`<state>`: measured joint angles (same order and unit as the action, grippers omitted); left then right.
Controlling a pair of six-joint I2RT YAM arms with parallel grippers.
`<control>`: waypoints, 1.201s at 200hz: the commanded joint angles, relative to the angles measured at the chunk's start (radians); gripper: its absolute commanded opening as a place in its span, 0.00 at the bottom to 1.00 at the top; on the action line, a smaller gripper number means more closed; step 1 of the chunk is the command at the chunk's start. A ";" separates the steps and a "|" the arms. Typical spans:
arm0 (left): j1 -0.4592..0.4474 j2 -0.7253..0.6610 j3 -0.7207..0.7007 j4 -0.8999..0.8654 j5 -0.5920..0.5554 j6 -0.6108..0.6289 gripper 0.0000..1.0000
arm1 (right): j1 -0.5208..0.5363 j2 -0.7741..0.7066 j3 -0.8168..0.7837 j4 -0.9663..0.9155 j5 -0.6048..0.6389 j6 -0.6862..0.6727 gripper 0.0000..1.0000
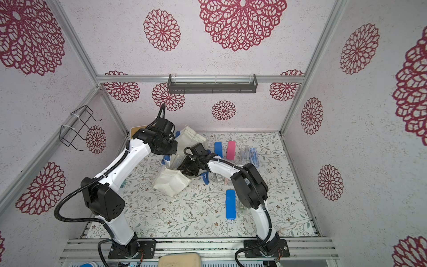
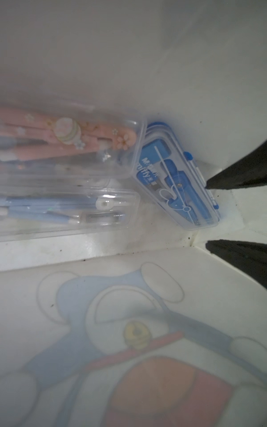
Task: Take out the compass set from the canvas bag
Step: Pick up the compass set from the canvas bag.
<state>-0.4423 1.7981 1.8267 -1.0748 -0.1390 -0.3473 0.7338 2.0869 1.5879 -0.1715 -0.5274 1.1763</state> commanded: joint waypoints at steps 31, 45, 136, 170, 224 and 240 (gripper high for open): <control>-0.044 -0.108 -0.004 0.140 -0.053 0.066 0.00 | -0.023 -0.025 0.017 -0.035 0.036 -0.029 0.49; -0.044 -0.131 -0.029 0.181 -0.043 0.024 0.00 | -0.028 -0.024 0.015 -0.033 0.035 -0.026 0.50; -0.063 -0.180 -0.118 0.297 -0.092 0.004 0.00 | -0.065 -0.076 -0.071 0.024 0.071 0.008 0.53; -0.120 -0.246 -0.240 0.434 -0.095 0.184 0.00 | -0.093 -0.128 -0.152 0.122 0.111 0.078 0.61; -0.155 -0.260 -0.289 0.485 -0.101 0.199 0.00 | -0.103 -0.151 -0.267 0.311 0.222 0.296 0.65; -0.172 -0.265 -0.303 0.515 -0.103 0.195 0.00 | -0.103 -0.138 -0.224 0.198 0.274 0.282 0.65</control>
<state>-0.5934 1.5818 1.5272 -0.7017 -0.2310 -0.1707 0.6479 1.9808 1.3254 0.0639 -0.3733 1.3876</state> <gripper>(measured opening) 0.055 0.652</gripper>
